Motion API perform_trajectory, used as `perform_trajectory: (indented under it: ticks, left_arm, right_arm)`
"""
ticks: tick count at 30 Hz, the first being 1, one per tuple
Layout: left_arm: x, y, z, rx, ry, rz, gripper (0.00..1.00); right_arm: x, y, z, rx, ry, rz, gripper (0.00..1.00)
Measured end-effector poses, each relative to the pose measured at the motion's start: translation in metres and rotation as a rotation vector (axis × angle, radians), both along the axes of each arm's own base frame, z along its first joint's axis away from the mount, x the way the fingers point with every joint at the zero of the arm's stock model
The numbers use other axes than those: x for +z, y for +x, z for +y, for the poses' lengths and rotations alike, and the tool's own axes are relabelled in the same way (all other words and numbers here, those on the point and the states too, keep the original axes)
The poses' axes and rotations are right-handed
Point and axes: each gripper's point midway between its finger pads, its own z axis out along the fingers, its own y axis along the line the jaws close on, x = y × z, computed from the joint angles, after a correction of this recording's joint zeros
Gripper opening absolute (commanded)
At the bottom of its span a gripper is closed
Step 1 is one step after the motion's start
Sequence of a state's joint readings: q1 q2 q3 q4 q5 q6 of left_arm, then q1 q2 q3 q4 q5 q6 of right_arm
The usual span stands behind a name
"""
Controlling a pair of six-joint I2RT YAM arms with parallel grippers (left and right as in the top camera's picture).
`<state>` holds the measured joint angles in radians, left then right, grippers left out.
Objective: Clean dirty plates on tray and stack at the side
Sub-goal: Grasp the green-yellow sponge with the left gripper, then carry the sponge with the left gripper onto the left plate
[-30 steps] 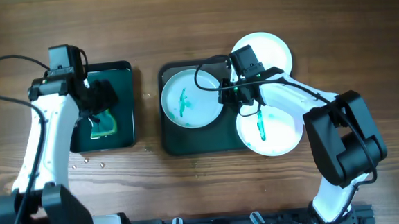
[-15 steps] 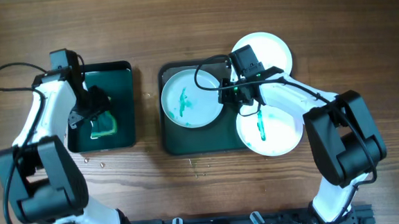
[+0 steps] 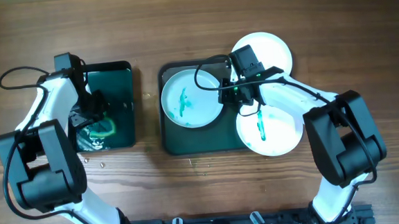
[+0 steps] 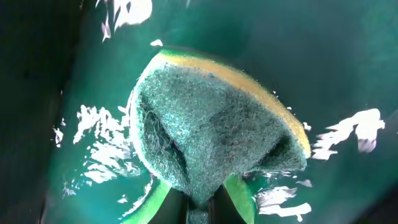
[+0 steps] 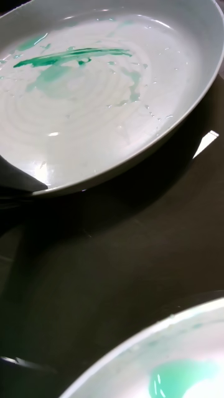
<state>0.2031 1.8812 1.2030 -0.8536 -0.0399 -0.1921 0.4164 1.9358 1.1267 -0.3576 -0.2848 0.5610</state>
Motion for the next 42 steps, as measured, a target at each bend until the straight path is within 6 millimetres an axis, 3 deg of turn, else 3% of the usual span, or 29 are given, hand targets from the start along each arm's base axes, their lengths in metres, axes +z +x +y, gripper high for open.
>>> perform_trajectory:
  ticks: [6, 9, 14, 18, 27, 31, 33, 38, 42]
  left_arm:
    - [0.008, -0.009, -0.005, 0.0, -0.024, 0.035, 0.04]
    - [0.028, 0.001, -0.011, -0.002, -0.06, -0.021, 0.04]
    - [0.078, 0.028, -0.028, -0.011, -0.126, -0.198, 0.04]
    - [0.093, 0.034, -0.063, -0.065, -0.171, -0.241, 0.04]
    - [0.105, 0.06, -0.176, -0.229, -0.27, -0.365, 0.04]
    - [0.091, 0.059, -0.209, -0.261, -0.285, -0.342, 0.04]
    - [0.072, 0.055, -0.224, -0.278, -0.286, -0.297, 0.04]
    - [0.022, 0.041, -0.242, -0.301, -0.269, -0.166, 0.04]
    - [0.002, 0.036, -0.243, -0.285, -0.263, -0.116, 0.04]
  right_arm:
    - [0.0, 0.0, 0.0, -0.001, 0.001, 0.0, 0.04]
    - [0.001, 0.001, 0.002, 0.0, 0.011, -0.004, 0.04]
    - [0.0, 0.001, 0.006, 0.008, 0.031, -0.001, 0.04]
    - [0.0, -0.001, 0.007, 0.013, 0.039, 0.012, 0.04]
    - [0.0, -0.008, 0.009, 0.023, 0.054, 0.044, 0.04]
    - [-0.001, -0.01, 0.009, 0.025, 0.056, 0.054, 0.04]
    - [-0.001, -0.011, 0.009, 0.025, 0.056, 0.055, 0.04]
    - [-0.001, -0.012, 0.009, 0.026, 0.058, 0.06, 0.04]
    - [-0.001, -0.012, 0.008, 0.026, 0.056, 0.063, 0.04]
